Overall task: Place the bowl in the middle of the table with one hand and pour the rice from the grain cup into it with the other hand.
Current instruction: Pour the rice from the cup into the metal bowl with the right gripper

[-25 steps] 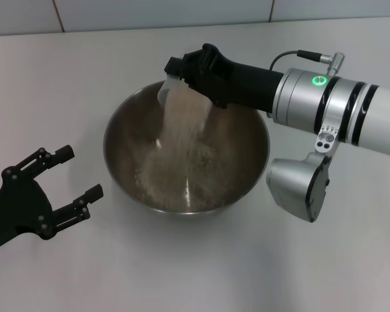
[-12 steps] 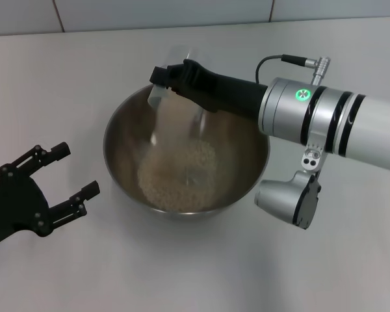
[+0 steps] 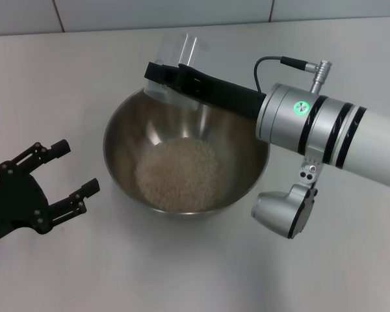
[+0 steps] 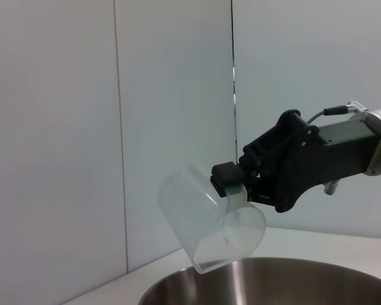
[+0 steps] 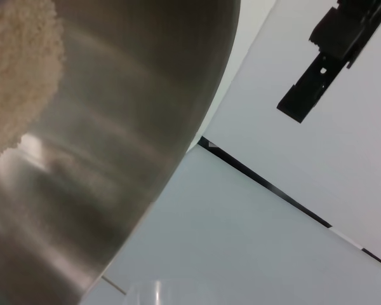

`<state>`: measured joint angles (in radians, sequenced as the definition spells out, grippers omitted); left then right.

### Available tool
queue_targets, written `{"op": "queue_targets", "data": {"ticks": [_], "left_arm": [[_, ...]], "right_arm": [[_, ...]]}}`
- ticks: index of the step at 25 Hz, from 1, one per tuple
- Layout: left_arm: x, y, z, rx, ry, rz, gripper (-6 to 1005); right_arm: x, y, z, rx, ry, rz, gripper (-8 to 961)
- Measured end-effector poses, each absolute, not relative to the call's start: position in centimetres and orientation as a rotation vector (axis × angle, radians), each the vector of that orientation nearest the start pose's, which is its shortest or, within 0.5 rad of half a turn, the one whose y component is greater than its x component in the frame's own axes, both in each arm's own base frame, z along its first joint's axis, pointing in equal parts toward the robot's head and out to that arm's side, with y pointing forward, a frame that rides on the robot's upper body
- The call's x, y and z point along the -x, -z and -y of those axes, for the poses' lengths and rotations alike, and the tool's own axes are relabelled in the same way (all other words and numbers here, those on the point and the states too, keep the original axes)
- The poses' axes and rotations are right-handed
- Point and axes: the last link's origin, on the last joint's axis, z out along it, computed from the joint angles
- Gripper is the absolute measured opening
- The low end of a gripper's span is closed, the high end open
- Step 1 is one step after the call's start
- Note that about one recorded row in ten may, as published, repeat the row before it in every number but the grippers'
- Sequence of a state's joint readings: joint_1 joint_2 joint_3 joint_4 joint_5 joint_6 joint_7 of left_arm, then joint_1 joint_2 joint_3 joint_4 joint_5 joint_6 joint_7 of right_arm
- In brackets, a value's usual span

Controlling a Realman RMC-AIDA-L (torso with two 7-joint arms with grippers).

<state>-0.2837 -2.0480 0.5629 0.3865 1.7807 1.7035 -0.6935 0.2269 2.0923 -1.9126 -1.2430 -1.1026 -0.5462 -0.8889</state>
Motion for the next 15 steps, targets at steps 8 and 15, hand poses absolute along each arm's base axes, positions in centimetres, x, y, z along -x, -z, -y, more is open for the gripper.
{"op": "queue_targets", "data": {"ticks": [8, 15], "left_arm": [[32.27, -0.38, -24.18, 2.404, 0.904, 0.254, 810], [32.31, -0.39, -24.04, 2.403, 0.906, 0.256, 810]], "right_arm": [[-13.47, 7.59, -32.08, 1.354, 0.289, 1.879, 41], [-13.64, 7.67, -31.89, 1.36, 0.284, 1.878, 42]]}}
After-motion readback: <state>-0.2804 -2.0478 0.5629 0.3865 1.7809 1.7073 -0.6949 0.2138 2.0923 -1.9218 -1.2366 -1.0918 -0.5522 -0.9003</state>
